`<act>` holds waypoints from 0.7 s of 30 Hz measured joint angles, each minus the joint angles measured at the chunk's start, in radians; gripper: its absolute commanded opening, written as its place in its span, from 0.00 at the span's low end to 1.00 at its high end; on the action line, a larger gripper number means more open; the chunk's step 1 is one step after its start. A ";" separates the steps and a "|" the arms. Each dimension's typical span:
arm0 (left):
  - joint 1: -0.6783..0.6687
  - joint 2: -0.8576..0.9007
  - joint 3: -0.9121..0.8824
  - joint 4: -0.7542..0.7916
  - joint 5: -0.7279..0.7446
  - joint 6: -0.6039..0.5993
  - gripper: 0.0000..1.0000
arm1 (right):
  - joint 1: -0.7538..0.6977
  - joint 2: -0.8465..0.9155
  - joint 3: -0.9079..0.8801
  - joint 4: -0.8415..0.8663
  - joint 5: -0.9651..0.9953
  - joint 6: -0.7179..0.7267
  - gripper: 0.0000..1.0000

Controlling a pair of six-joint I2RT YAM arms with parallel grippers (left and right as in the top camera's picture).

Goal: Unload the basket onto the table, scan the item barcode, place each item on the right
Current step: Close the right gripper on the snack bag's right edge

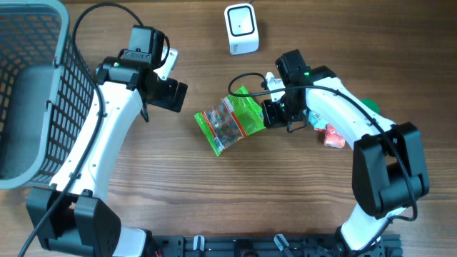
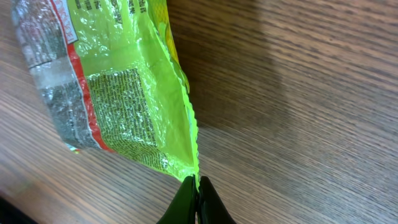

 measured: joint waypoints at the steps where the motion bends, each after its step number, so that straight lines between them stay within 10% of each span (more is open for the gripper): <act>1: 0.000 0.000 0.000 0.000 0.000 0.000 1.00 | 0.000 0.000 0.000 -0.001 0.003 0.000 0.08; 9: 0.000 0.000 0.000 0.000 0.000 0.000 1.00 | 0.000 0.000 0.000 0.008 0.066 -0.018 0.76; 21: 0.000 0.000 0.000 0.000 0.000 0.000 1.00 | 0.000 0.000 0.000 0.130 0.089 -0.102 0.72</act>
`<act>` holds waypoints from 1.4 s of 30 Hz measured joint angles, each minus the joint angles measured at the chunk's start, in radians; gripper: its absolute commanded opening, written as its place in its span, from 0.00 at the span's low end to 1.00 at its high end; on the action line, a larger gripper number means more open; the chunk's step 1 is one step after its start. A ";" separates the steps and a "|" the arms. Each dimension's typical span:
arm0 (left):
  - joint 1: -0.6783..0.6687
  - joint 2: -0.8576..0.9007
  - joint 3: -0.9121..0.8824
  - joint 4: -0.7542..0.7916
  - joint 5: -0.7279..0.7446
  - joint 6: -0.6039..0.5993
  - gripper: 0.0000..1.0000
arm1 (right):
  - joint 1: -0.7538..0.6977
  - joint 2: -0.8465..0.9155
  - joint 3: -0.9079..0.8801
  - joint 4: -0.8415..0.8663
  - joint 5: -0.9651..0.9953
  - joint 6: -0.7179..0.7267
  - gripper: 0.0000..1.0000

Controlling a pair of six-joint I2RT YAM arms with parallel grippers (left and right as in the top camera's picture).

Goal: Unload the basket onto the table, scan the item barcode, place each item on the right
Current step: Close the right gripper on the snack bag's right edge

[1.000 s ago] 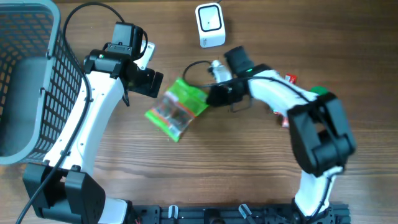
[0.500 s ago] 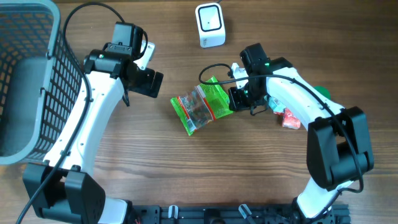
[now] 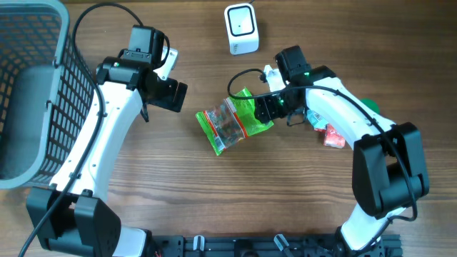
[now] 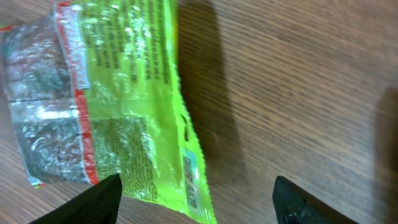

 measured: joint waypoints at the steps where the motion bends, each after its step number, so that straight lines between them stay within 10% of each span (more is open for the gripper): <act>1: 0.000 0.000 0.000 0.000 0.000 0.000 1.00 | 0.000 0.000 0.000 0.014 -0.021 -0.016 0.71; 9: 0.000 0.000 0.000 0.000 0.000 0.000 1.00 | 0.000 0.000 -0.160 0.239 -0.102 0.013 0.62; 11: 0.000 0.000 0.000 0.000 0.000 0.000 1.00 | 0.000 0.000 -0.196 0.276 -0.106 0.021 0.37; 16: 0.000 0.000 0.000 0.000 0.000 0.000 1.00 | 0.000 0.000 -0.219 0.286 -0.110 0.028 0.10; 42: 0.000 0.000 0.000 0.000 0.000 0.000 1.00 | 0.000 0.000 -0.223 0.282 -0.110 0.027 0.07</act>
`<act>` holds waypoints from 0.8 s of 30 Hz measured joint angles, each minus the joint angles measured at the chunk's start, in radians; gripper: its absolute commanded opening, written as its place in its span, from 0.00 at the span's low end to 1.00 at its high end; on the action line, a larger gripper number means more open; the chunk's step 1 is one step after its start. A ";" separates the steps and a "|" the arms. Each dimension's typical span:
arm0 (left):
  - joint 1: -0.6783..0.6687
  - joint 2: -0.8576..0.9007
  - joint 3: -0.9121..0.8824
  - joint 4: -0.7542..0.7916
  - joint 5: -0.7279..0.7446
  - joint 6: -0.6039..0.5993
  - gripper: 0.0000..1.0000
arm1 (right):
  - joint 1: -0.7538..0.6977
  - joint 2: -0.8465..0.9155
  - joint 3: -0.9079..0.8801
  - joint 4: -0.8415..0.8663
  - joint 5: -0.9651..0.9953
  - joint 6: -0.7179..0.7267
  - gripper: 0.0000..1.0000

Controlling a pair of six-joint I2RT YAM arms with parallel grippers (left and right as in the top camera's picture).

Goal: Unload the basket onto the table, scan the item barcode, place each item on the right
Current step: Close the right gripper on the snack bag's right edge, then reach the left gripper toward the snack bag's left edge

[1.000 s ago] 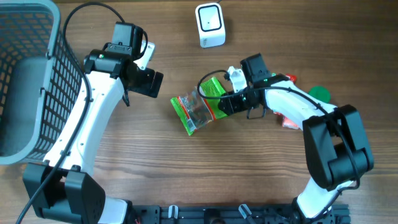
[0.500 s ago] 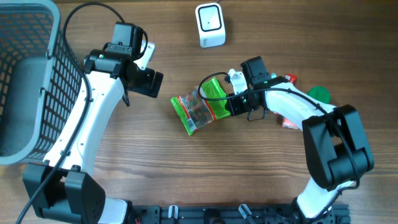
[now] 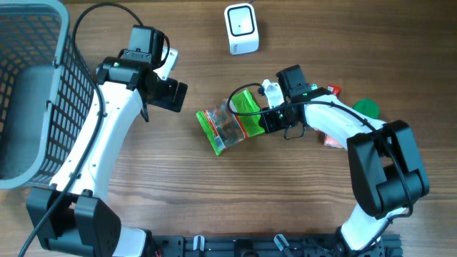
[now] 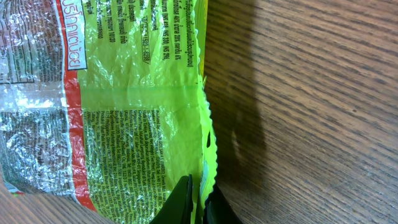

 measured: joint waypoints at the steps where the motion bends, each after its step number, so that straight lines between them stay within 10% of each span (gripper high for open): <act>1: 0.000 0.000 0.000 0.000 0.000 0.000 1.00 | 0.000 0.000 0.000 0.000 0.000 0.000 0.07; 15: 0.000 0.000 0.000 0.000 0.000 0.000 1.00 | 0.000 -0.121 -0.003 -0.202 0.119 0.035 0.05; 24: 0.000 0.000 0.000 0.000 0.000 0.000 1.00 | -0.005 -0.129 0.013 -0.261 0.165 0.050 0.64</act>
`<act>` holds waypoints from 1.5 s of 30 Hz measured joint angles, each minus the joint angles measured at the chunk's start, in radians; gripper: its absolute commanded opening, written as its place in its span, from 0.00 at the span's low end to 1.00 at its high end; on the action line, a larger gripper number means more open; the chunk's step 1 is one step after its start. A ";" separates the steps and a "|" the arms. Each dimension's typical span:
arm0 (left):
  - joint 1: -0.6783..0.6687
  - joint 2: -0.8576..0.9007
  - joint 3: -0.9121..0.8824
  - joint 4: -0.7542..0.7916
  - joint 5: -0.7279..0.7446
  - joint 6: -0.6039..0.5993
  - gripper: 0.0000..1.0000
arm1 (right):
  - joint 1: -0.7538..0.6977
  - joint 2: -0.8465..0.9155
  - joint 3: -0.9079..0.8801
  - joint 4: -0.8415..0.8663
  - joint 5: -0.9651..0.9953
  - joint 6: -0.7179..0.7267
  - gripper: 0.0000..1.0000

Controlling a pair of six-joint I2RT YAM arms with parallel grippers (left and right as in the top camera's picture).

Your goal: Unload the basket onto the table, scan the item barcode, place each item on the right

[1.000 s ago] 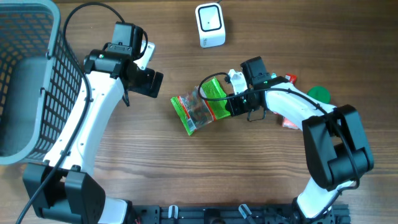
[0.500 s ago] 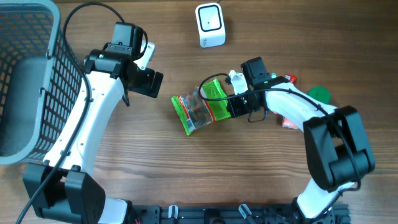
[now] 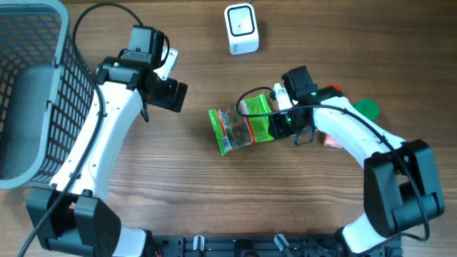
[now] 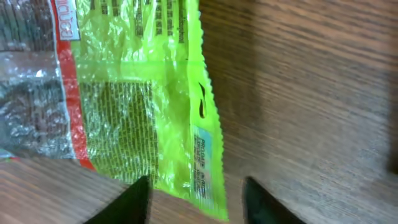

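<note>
A green and clear snack bag (image 3: 246,127) lies flat on the wooden table, its printed back up. In the right wrist view the bag (image 4: 143,93) fills the upper left, with its serrated green edge reaching down between the fingers. My right gripper (image 3: 280,123) (image 4: 198,205) is open at the bag's right end, one finger on each side of that edge. The white barcode scanner (image 3: 241,28) stands at the back of the table, apart from the bag. My left gripper (image 3: 170,94) hovers left of the bag; its jaws cannot be made out.
A grey mesh basket (image 3: 32,86) stands at the far left. A red packet (image 3: 333,137) and a green round item (image 3: 368,108) lie under and behind my right arm. A small white object (image 3: 278,93) sits beside the right wrist.
My right gripper was shut on the bag's serrated edge and is now open around it. The bag lies a little further right and turned slightly. The left arm has not moved.
First my right gripper was shut on the bag's green edge. Then it stood open beside the bag. Then it was shut on that edge again, lower along the bag. Now it is open, and the bag lies slightly right of where it began.
</note>
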 measured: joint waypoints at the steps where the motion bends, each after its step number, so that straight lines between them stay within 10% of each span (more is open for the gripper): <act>1: 0.000 0.000 0.000 0.000 0.000 0.000 1.00 | -0.007 0.000 0.022 -0.024 -0.007 -0.002 0.64; 12: 0.000 0.000 0.000 0.091 -0.019 0.130 1.00 | -0.134 -0.005 0.165 -0.048 -0.233 -0.156 0.63; 25: 0.000 0.000 0.000 0.111 0.587 -0.185 0.98 | -0.133 -0.005 0.165 -0.066 -0.258 -0.186 0.63; 26: 0.000 0.000 0.000 0.111 0.595 -0.202 0.66 | -0.133 -0.005 0.165 -0.066 -0.258 -0.186 0.63; 27: 0.000 0.000 0.000 0.111 0.601 -0.213 0.07 | -0.133 -0.005 0.165 -0.065 -0.258 -0.186 0.59; 36: -0.115 0.088 -0.121 0.168 0.408 -0.740 0.04 | -0.133 -0.005 0.165 -0.092 -0.284 -0.190 0.67; 45: -0.192 0.245 -0.150 0.246 0.363 -0.832 0.04 | -0.133 0.088 0.165 -0.043 -0.355 -0.163 0.68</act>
